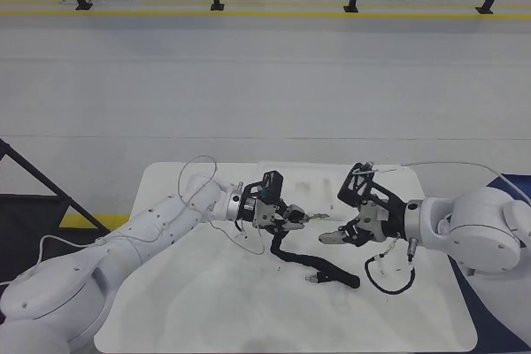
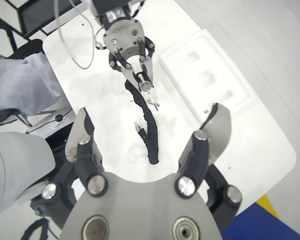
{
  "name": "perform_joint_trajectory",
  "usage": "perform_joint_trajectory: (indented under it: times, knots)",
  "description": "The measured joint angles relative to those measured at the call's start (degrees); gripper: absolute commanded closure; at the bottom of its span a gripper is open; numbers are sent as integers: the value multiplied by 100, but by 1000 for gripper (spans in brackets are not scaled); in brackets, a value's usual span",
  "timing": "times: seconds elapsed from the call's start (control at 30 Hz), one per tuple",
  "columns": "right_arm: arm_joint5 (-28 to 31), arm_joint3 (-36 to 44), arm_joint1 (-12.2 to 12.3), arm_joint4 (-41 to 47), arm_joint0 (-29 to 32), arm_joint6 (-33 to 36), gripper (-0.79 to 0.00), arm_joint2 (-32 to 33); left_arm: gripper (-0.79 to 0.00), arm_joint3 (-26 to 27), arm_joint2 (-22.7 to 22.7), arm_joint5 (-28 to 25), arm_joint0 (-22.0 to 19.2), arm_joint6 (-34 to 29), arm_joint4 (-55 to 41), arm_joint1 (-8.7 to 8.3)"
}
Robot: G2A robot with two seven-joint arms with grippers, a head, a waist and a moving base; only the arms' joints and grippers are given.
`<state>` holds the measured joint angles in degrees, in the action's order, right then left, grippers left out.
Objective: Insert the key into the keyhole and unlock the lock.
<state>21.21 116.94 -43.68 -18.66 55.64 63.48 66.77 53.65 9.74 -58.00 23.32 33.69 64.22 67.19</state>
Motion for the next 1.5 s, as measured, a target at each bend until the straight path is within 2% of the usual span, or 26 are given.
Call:
perform_joint_trajectory:
  times: [0.13,0.23,0.53,0.57,0.6,0.63,0.67,0.8,0.97,1.2,1.33,1.5]
  knots:
    - [714,-76,10,-169,65,-141,-785,-20,0,-58,0,0,94,-378,144,-10]
    - [1006,-138,10,-219,124,-310,-785,-39,0,-36,0,0,186,-790,277,2]
    - [1401,-435,7,-317,209,-603,-785,-76,0,119,0,0,542,-2213,132,77]
    - [1444,-471,6,-323,208,-617,-785,-91,-154,149,0,0,563,-2372,88,88]
    - [1502,-523,3,-333,202,-634,-785,-113,-376,188,0,0,585,-2575,11,104]
    - [1547,-565,0,-342,195,-648,-785,-132,-763,214,0,0,596,-2727,-46,115]
    - [1598,-613,-4,-345,185,-669,-785,-152,-785,241,0,0,605,-2873,-110,126]
    - [1865,-896,-27,-359,125,-898,-785,-215,-785,337,0,0,582,-3374,-514,158]
    - [2104,-1189,-66,-546,79,-1193,-785,-349,-785,435,0,0,487,-3502,-1158,137]
    - [2567,-1764,-151,-572,-197,-1738,-785,-494,-785,362,0,0,18,-2822,-1737,-96]
    - [3013,-2268,-236,-505,-580,-2156,-785,-596,-785,236,0,0,-402,-2254,-1763,-284]
    - [3348,-2973,-400,-616,-1235,-2395,-785,-925,-785,81,0,0,-964,-1614,-1554,-428]
